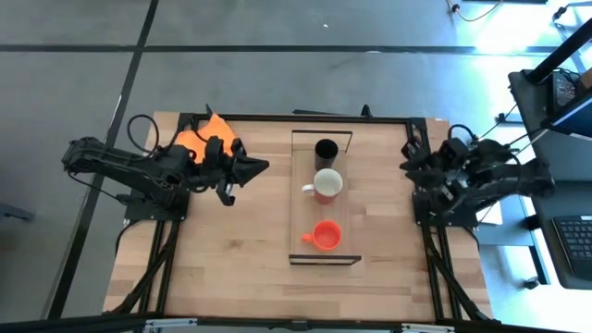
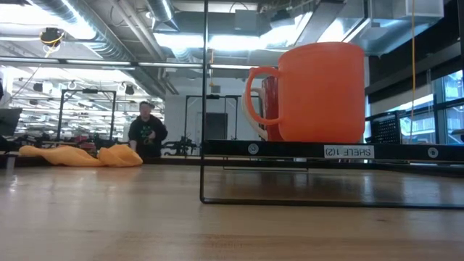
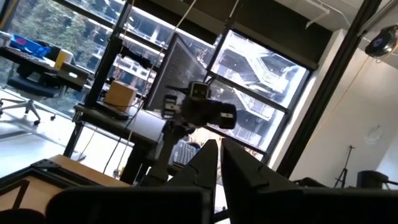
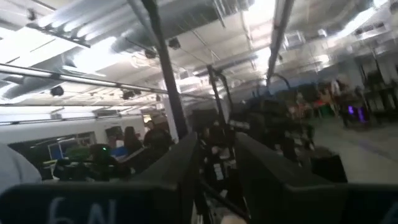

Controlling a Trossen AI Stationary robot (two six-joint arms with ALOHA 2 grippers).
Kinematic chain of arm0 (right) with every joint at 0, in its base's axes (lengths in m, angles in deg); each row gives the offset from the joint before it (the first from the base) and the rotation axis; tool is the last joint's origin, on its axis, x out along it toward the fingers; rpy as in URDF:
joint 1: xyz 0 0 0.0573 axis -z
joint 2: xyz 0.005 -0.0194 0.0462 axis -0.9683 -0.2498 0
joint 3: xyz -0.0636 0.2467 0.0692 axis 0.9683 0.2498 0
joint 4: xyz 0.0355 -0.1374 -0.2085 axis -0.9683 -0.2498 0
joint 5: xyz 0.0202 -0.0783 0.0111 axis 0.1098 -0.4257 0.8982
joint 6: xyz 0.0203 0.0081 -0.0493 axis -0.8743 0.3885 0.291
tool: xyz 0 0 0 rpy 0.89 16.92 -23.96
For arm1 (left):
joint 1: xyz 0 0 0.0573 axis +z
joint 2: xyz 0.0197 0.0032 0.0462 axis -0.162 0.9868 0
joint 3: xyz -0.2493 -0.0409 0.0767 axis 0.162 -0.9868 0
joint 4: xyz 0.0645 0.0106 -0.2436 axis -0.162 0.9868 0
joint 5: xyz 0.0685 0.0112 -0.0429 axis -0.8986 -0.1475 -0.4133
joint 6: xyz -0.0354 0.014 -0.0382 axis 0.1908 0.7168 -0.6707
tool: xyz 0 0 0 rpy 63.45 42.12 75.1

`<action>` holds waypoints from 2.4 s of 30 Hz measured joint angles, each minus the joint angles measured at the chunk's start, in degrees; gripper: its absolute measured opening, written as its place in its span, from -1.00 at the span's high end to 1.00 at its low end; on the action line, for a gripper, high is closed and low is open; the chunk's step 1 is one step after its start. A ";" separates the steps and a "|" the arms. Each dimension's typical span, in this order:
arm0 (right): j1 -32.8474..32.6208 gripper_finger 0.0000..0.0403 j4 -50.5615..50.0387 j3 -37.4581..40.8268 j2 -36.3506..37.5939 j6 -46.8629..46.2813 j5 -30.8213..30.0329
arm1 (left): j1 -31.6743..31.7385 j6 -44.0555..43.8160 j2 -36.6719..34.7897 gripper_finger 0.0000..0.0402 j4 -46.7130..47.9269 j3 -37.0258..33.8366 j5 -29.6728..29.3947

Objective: Stack small to large cups/mugs on shelf
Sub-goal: Return to Home Position

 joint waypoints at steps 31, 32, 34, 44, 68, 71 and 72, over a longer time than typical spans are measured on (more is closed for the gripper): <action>15.09 0.46 -31.45 0.00 23.93 -5.72 0.93 | 0.77 4.60 3.89 0.90 -40.15 -26.20 6.76; 15.09 0.46 -31.90 0.00 24.67 -5.72 0.93 | 1.11 4.07 3.89 0.90 -40.98 -27.29 6.69; 15.09 0.46 -32.39 0.00 26.07 -5.66 0.93 | 1.76 2.74 3.89 0.88 -42.68 -29.42 6.82; 15.08 0.46 -19.61 10.08 28.49 -6.75 4.47 | 4.13 0.37 3.87 0.88 -48.32 -35.10 8.02; 15.07 0.46 -3.95 24.33 28.88 -13.30 7.38 | 14.70 -8.76 -13.86 0.87 -9.00 -32.98 24.29; 15.07 0.46 -3.94 24.33 28.88 -13.44 7.40 | 17.42 -7.31 -20.68 0.87 -3.19 -32.95 24.26; 15.07 0.46 -3.95 24.33 28.88 -13.45 7.39 | 18.13 -7.34 -23.41 0.87 0.18 -32.90 24.26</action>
